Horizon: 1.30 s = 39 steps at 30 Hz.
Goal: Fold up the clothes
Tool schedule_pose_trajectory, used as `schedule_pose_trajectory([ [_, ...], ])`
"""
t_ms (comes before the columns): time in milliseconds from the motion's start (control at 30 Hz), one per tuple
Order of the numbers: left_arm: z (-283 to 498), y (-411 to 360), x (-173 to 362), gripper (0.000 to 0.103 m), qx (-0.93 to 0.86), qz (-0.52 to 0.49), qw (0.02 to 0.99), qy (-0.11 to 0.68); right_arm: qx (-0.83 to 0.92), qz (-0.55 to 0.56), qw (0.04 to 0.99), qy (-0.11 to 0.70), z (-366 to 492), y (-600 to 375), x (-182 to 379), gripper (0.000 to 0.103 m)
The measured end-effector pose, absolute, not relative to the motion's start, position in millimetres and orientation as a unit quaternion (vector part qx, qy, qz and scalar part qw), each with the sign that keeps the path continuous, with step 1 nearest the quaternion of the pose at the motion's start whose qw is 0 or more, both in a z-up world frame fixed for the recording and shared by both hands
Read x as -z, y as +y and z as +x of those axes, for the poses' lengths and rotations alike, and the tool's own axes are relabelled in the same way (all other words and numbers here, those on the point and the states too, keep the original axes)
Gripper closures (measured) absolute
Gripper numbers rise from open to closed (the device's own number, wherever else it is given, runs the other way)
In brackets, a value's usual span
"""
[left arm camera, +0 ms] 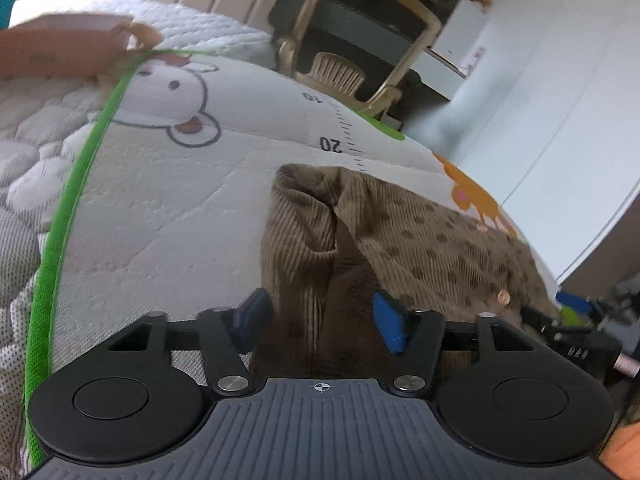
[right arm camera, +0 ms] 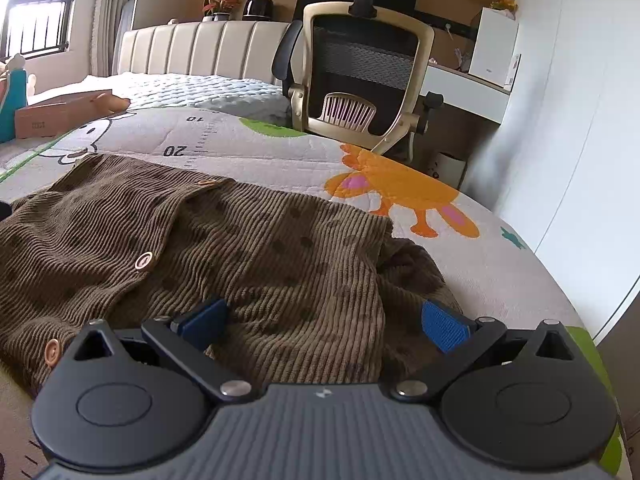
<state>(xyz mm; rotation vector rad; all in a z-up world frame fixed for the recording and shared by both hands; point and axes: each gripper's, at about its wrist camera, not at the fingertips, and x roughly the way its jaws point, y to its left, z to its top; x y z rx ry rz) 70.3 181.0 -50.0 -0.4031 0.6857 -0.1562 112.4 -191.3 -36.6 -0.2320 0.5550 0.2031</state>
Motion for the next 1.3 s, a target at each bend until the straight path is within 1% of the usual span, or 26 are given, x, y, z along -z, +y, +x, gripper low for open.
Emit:
schedule_pose_trajectory([
  [67, 68.4, 179.9, 52.4, 0.056, 0.08, -0.196, 0.92, 0.331, -0.101, -0.109, 0.95, 0.275, 113.0, -192.5, 36.6, 0.0],
  [100, 68.4, 180.2, 53.3, 0.064, 0.081, -0.2, 0.919, 0.329, -0.102, -0.108, 0.95, 0.275, 112.9, -192.7, 36.6, 0.0],
  [133, 68.9, 181.5, 54.9, 0.077, 0.084, -0.209, 0.917, 0.328, -0.101, -0.108, 0.95, 0.275, 112.6, -192.5, 36.6, 0.0],
  [233, 70.5, 183.0, 56.5, 0.088, 0.093, -0.227, 0.913, 0.327, -0.096, -0.114, 0.951, 0.269, 110.2, -190.0, 36.7, 0.0],
  [333, 72.3, 180.2, 52.6, 0.091, 0.103, -0.23, 0.911, 0.326, -0.09, -0.133, 0.951, 0.263, 107.5, -184.0, 36.9, 0.0],
  [633, 77.9, 171.8, 41.0, 0.091, 0.134, -0.238, 0.906, 0.323, -0.087, -0.143, 0.95, 0.262, 106.7, -181.4, 38.4, 0.0],
  [667, 78.6, 171.1, 39.9, 0.089, 0.137, -0.239, 0.906, 0.322, -0.087, -0.144, 0.95, 0.262, 106.5, -181.4, 38.5, 0.0],
  [700, 79.5, 171.7, 40.8, 0.081, 0.136, -0.243, 0.904, 0.324, -0.087, -0.143, 0.951, 0.262, 106.4, -181.6, 38.6, 0.0],
  [733, 80.5, 172.4, 41.7, 0.07, 0.136, -0.248, 0.902, 0.325, -0.087, -0.142, 0.951, 0.262, 106.4, -181.9, 38.7, 0.0],
  [767, 81.4, 173.0, 42.5, 0.063, 0.135, -0.252, 0.901, 0.327, -0.088, -0.141, 0.951, 0.262, 106.5, -182.3, 38.7, 0.0],
  [833, 83.3, 174.3, 44.3, 0.044, 0.134, -0.261, 0.897, 0.33, -0.088, -0.141, 0.951, 0.262, 106.7, -182.6, 38.3, 0.0],
  [867, 84.2, 174.9, 45.2, 0.042, 0.133, -0.265, 0.896, 0.331, -0.088, -0.141, 0.951, 0.262, 106.8, -182.6, 38.3, 0.0],
  [900, 85.1, 175.5, 46.1, 0.035, 0.132, -0.27, 0.894, 0.333, -0.088, -0.141, 0.951, 0.262, 106.8, -182.6, 38.2, 0.0],
  [933, 86.1, 176.2, 46.9, 0.032, 0.132, -0.274, 0.892, 0.334, -0.088, -0.141, 0.951, 0.262, 106.8, -182.5, 38.2, 0.0],
  [967, 87.0, 176.8, 47.8, 0.034, 0.131, -0.279, 0.89, 0.336, -0.088, -0.141, 0.951, 0.262, 106.9, -182.7, 38.1, 0.0],
  [1000, 87.9, 177.4, 48.7, 0.044, 0.13, -0.283, 0.888, 0.337, -0.089, -0.14, 0.951, 0.262, 107.0, -182.9, 38.0, 0.0],
  [1033, 88.9, 178.1, 49.6, 0.073, 0.13, -0.287, 0.887, 0.339, -0.084, -0.143, 0.952, 0.259, 105.5, -181.6, 37.0, 0.0],
  [1067, 89.8, 178.7, 50.4, 0.083, 0.129, -0.292, 0.885, 0.34, -0.079, -0.147, 0.953, 0.255, 103.8, -180.1, 35.9, 0.0],
  [1200, 93.5, 179.5, 32.9, 0.086, 0.155, -0.304, 0.879, 0.332, -0.108, -0.143, 0.96, 0.215, 78.4, -161.4, 14.7, 0.0],
  [1267, 97.7, 179.6, 20.9, 0.086, 0.17, -0.314, 0.874, 0.33, -0.179, -0.139, 0.956, 0.186, 56.3, -139.6, -1.6, 0.0],
  [1300, 100.7, 177.6, 16.3, 0.086, 0.175, -0.315, 0.872, 0.332, -0.197, -0.149, 0.952, 0.182, 53.5, -126.3, -0.9, 0.0],
])
